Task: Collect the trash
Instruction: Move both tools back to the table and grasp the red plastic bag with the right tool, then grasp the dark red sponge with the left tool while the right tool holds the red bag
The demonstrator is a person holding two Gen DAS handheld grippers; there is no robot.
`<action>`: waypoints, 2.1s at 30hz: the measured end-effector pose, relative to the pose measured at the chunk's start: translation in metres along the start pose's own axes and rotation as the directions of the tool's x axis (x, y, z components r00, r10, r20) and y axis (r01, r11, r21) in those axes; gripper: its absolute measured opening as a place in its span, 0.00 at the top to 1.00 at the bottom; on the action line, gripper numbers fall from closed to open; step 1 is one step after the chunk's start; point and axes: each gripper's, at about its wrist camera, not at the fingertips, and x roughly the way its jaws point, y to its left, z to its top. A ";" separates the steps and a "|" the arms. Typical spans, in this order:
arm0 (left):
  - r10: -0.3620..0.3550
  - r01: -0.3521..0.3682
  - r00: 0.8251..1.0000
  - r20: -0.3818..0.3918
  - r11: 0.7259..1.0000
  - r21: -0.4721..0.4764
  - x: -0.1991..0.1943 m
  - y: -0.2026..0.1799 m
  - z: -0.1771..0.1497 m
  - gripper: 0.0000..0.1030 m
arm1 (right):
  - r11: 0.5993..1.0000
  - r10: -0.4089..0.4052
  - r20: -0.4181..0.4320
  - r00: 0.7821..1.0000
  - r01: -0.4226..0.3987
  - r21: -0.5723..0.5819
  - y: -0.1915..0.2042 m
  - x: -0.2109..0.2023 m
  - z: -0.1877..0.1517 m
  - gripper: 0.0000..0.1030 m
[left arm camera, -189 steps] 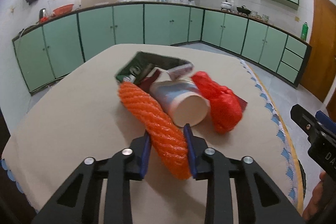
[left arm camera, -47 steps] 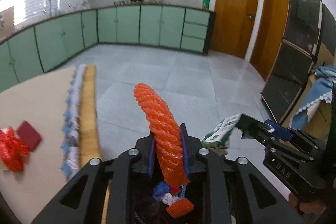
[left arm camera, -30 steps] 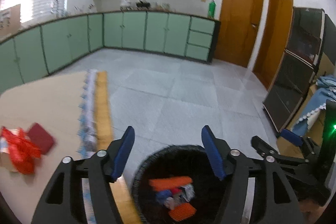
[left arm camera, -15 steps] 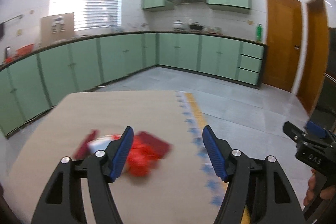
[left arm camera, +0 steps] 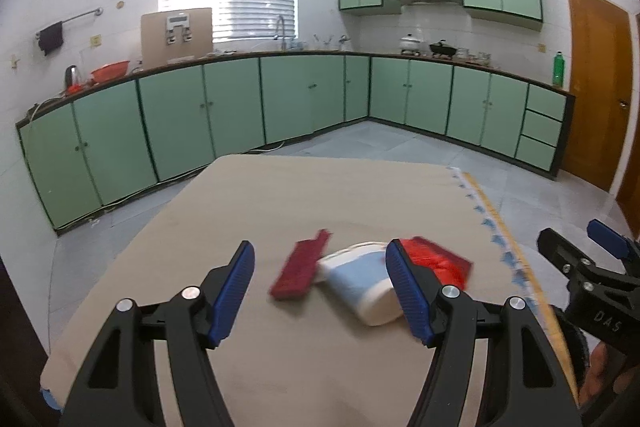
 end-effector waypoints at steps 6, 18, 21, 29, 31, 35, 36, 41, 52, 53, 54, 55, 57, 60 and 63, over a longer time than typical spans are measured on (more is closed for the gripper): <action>0.029 -0.030 0.999 -0.044 0.999 -0.019 0.018 0.020 -0.007 0.35 | 0.999 0.037 -0.053 0.998 -0.038 -0.022 0.035 0.033 -0.006 0.06; 0.032 -0.037 0.994 -0.101 0.998 -0.044 0.046 0.035 -0.019 0.35 | 0.997 0.048 -0.154 0.987 -0.057 -0.049 0.061 0.067 -0.010 0.19; 0.030 -0.035 0.994 -0.103 0.998 -0.049 0.048 0.036 -0.020 0.35 | 0.996 0.048 -0.176 0.983 -0.060 -0.065 0.066 0.072 -0.010 0.23; 0.025 -0.030 0.993 -0.112 0.998 -0.051 0.053 0.036 -0.019 0.35 | 0.991 0.087 -0.239 0.967 -0.109 -0.082 0.070 0.081 -0.011 0.50; 0.023 -0.029 0.993 -0.114 0.998 -0.050 0.054 0.035 -0.019 0.35 | 0.988 0.106 -0.257 0.961 -0.130 -0.080 0.071 0.083 -0.011 0.59; 0.017 -0.022 0.992 -0.124 0.999 -0.043 0.056 0.032 -0.021 0.35 | 0.986 0.128 -0.253 0.959 -0.150 -0.070 0.072 0.081 -0.011 0.65; 0.016 -0.022 0.992 -0.126 0.999 -0.041 0.057 0.031 -0.021 0.35 | 0.986 0.133 -0.251 0.959 -0.153 -0.064 0.073 0.081 -0.011 0.67; 0.011 -0.016 0.990 -0.140 0.999 -0.035 0.060 0.028 -0.023 0.35 | 0.984 0.154 -0.224 0.962 -0.169 -0.050 0.071 0.073 -0.008 0.73; 0.015 -0.020 0.982 -0.187 1.000 -0.022 0.082 0.017 -0.024 0.35 | 0.987 0.151 -0.197 0.969 -0.160 -0.030 0.060 0.069 0.000 0.78; 0.020 -0.023 0.981 -0.192 1.000 -0.015 0.085 0.016 -0.024 0.35 | 0.987 0.151 -0.196 0.969 -0.160 -0.031 0.060 0.069 -0.001 0.78; 0.023 -0.026 0.980 -0.198 1.000 -0.012 0.088 0.015 -0.024 0.35 | 0.987 0.150 -0.197 0.969 -0.159 -0.032 0.060 0.070 -0.001 0.78; 0.027 -0.029 0.977 -0.211 1.000 -0.008 0.092 0.014 -0.024 0.35 | 0.987 0.150 -0.198 0.969 -0.159 -0.031 0.060 0.071 -0.001 0.78; 0.016 -0.020 0.971 -0.239 1.000 -0.012 0.099 0.014 -0.025 0.44 | 0.987 0.152 -0.201 0.968 -0.161 -0.028 0.059 0.073 -0.001 0.78; -0.008 -0.001 0.965 -0.262 1.000 -0.032 0.103 0.016 -0.026 0.60 | 0.986 0.154 -0.207 0.966 -0.163 -0.027 0.058 0.075 -0.003 0.78; -0.018 0.006 0.967 -0.255 0.999 -0.047 0.101 0.019 -0.025 0.66 | 0.986 0.155 -0.208 0.966 -0.164 -0.028 0.059 0.075 -0.002 0.78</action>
